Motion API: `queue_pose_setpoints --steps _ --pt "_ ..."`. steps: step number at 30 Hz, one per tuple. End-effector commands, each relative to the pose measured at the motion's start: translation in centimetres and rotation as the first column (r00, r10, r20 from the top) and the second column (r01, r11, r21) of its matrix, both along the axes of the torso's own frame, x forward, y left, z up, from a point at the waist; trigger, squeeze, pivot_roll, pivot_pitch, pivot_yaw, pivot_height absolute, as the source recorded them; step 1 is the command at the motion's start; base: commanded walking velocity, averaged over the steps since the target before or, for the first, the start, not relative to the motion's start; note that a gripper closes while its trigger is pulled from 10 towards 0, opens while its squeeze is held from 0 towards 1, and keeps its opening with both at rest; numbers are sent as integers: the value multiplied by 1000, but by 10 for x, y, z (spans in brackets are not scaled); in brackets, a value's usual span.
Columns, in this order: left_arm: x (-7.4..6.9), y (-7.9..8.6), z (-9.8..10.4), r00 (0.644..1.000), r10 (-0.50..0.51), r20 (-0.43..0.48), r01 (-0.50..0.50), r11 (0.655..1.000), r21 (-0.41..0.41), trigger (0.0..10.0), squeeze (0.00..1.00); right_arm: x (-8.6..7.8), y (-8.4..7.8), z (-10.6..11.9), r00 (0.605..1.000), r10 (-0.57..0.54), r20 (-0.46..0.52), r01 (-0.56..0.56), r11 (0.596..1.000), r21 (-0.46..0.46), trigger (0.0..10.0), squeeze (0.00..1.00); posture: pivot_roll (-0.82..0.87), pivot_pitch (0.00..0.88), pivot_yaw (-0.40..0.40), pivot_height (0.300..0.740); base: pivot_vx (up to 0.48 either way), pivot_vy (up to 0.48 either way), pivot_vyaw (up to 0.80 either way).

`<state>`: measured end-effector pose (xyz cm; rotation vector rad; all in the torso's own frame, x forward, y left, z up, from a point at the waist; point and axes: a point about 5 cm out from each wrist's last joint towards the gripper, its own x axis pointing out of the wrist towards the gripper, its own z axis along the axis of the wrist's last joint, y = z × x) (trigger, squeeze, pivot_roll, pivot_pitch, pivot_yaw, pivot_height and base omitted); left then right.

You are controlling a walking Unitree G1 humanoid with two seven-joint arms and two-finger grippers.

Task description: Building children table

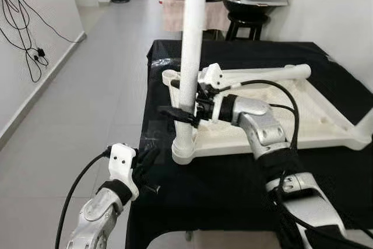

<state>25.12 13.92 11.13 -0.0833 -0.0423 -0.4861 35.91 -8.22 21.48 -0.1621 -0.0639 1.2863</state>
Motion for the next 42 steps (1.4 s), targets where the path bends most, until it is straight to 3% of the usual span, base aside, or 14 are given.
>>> queue_pose_setpoints --steps 1,5,6,7,8,17,26,28,29,30,32,33,39,42 --pt "0 -1 -3 1000 -1 -14 1 1000 12 10000 0 4 -3 5 998 66 -21 -66 998 -6 10000 0 74 0 -78 740 0 0 0" --pt "0 -1 -4 1000 1 -14 -1 1000 14 10000 0 11 -6 14 994 98 -37 -98 995 3 10000 0 75 0 -79 740 0 0 0" --pt "0 -1 -4 1000 2 -14 -2 1000 15 10000 0 13 -6 17 993 106 -46 -105 994 18 4275 0 82 0 -80 740 0 0 0" --pt "0 -1 -4 1000 2 -14 -2 1000 16 10000 0 14 -6 19 992 112 -52 -111 993 29 4275 0 84 0 -80 740 0 0 0" --pt "0 -1 -4 1000 2 -15 -2 1000 16 10000 0 15 -7 20 989 130 -64 -128 991 35 0 0 84 0 -80 740 0 0 0" --pt "-1 -2 -4 1000 1 -16 -1 1000 15 10000 0 16 -12 13 985 145 -95 -143 989 23 0 0 82 0 -80 740 0 0 0" --pt "-2 -2 -3 1000 3 -14 -3 1000 10 10000 0 23 -23 -6 990 -105 -90 107 994 19 0 0 70 0 -84 740 0 0 0" --pt "-2 -1 -3 1000 4 -13 -4 1000 9 10000 0 23 -19 -19 971 -213 -105 214 977 6 0 0 64 0 -89 740 0 0 0" --pt "-3 0 -2 1000 5 -12 -5 1000 9 10000 0 21 -12 -44 843 -505 -185 516 856 17 0 0 58 0 -84 740 0 0 0" --pt "-3 1 -1 1000 5 -11 -5 1000 9 10000 0 0 0 -71 758 -609 -236 620 784 -31 0 0 63 0 -75 740 0 0 0" --pt "-3 1 -1 1000 5 -11 -5 1000 9 10000 0 0 0 -71 758 -609 -236 620 784 -31 0 0 63 0 -75 740 0 0 0" --pt "-3 2 -1 1000 6 -11 -6 1000 9 10000 0 -16 6 -85 697 -666 -266 677 733 -63 0 0 63 0 -69 740 0 0 0" --pt "-3 2 -1 1000 5 -13 -5 1000 11 10000 0 -21 9 -87 682 -688 -249 695 715 -71 0 0 57 0 -60 740 0 0 0" --pt "-3 2 -1 1000 8 -14 -8 1000 9 10000 0 -6 13 -80 711 -683 -167 681 728 -78 0 0 82 0 -84 740 0 0 0"
